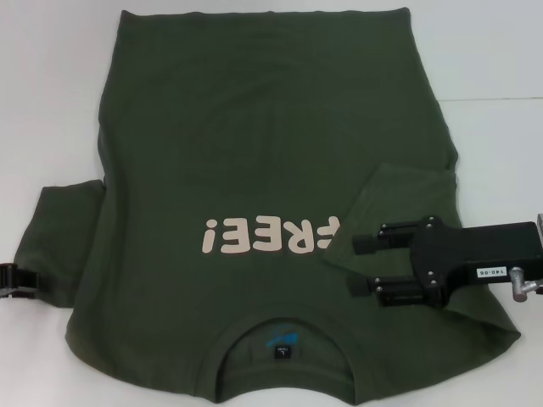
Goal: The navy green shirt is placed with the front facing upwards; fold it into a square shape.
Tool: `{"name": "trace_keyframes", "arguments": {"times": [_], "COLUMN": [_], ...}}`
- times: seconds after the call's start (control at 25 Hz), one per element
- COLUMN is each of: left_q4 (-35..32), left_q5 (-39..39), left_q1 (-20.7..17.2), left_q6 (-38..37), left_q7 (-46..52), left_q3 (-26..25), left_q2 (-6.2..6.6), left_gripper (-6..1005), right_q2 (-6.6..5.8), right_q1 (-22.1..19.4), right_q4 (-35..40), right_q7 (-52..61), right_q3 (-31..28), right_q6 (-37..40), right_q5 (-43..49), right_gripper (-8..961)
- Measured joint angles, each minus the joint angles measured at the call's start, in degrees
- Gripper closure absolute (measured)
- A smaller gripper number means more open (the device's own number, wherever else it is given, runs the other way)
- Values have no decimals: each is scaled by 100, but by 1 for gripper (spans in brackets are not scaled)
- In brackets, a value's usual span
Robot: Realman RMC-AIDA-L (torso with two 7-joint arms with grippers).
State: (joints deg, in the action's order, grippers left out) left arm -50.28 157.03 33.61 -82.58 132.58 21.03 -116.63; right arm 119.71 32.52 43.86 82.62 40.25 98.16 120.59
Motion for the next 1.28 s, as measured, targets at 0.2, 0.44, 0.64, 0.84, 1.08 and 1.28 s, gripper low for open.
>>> {"name": "trace_keyframes", "arguments": {"times": [0.2,0.44,0.64,0.84,1.08,1.28], "left_q4": [2,2,1,-17,-138,-301], "left_q5": [5,-9,-11,-46,-45,-50], "left_q1": [-1,-1,11,14,-18,-81], "left_q6": [83,139,138,115,-76,-81], "left_q7": [6,-19,-10,-83,-128,-86], "left_q3": [16,21,159,168,160,88], "left_q2": [-5,-19,-33,-36,-40,-46], "left_gripper": [659,859,889,876,779,676], "right_q2": [0,-3,-8,-2,0,10], "right_q1": [1,0,-5,-8,-9,21], "right_q4": [0,0,0,0,0,0], "right_q7": [0,49,53,53,53,53], "right_q3": [-35,-35,-35,-34,-34,-34], "right_q6": [54,60,63,64,56,40], "right_q5": [0,0,0,0,0,0], "right_gripper": [284,282,282,282,282,281]}}
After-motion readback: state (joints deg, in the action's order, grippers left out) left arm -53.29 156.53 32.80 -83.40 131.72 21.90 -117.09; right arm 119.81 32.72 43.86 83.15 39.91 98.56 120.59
